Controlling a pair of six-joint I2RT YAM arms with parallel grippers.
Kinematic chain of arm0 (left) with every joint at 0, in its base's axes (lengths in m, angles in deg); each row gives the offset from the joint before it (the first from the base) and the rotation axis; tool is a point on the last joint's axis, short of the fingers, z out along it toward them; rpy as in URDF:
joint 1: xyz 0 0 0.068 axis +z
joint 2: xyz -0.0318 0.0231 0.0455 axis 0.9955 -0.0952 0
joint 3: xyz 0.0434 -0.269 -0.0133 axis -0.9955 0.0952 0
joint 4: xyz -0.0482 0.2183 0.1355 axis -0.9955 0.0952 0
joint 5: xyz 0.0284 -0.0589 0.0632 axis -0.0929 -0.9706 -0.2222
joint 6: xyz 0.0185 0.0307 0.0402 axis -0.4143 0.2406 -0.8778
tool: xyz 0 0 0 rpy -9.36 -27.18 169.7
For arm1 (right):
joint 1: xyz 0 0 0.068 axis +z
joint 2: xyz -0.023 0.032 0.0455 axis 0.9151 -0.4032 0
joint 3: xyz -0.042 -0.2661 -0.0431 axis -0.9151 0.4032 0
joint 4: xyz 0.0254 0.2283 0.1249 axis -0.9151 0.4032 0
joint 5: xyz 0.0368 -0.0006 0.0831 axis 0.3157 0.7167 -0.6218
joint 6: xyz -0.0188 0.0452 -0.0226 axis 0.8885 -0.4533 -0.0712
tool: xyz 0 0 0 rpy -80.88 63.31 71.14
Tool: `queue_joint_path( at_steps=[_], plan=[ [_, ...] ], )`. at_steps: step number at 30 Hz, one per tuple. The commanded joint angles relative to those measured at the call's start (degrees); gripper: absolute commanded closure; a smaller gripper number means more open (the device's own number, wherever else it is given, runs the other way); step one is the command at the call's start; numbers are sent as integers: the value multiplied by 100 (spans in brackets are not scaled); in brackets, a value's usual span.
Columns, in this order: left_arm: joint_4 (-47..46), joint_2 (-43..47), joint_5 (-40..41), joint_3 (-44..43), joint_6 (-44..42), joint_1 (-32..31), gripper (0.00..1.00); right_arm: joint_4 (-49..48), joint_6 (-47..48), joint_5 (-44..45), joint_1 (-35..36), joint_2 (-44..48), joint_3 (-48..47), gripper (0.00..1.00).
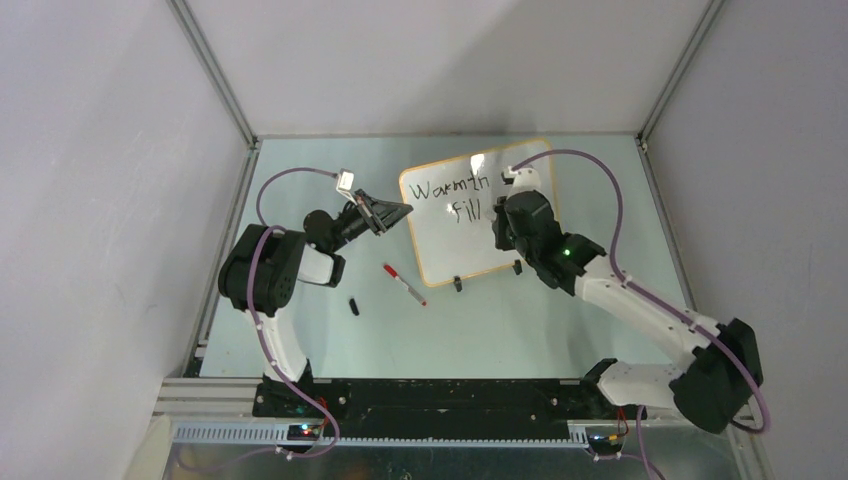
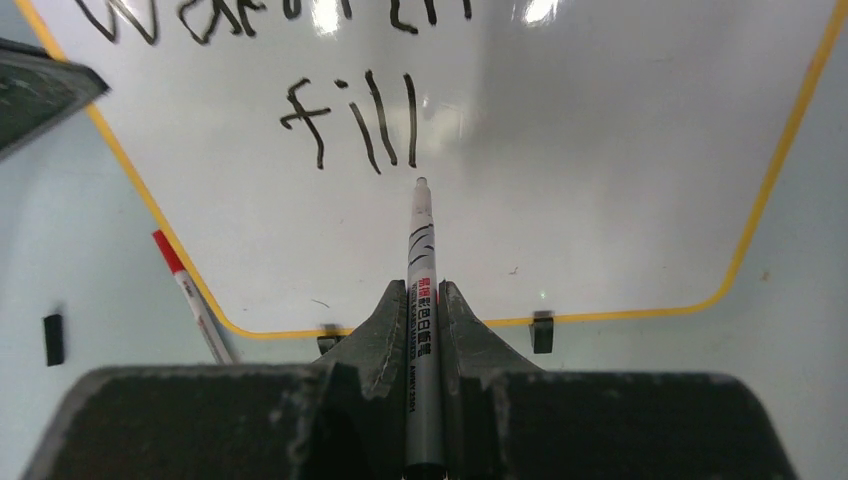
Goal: Write a sentence on the whiteboard
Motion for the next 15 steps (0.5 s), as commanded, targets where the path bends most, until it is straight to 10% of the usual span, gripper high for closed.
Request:
queue_joint_path(
  at_steps=[1,15],
  plan=[
    [-246,217,-121,81,-289,-19,100,-832,-11,261,39,531,294,100],
    [-246,212,-138,79,-313,-40,100,-1236,10,130,-5,478,422,100]
  ],
)
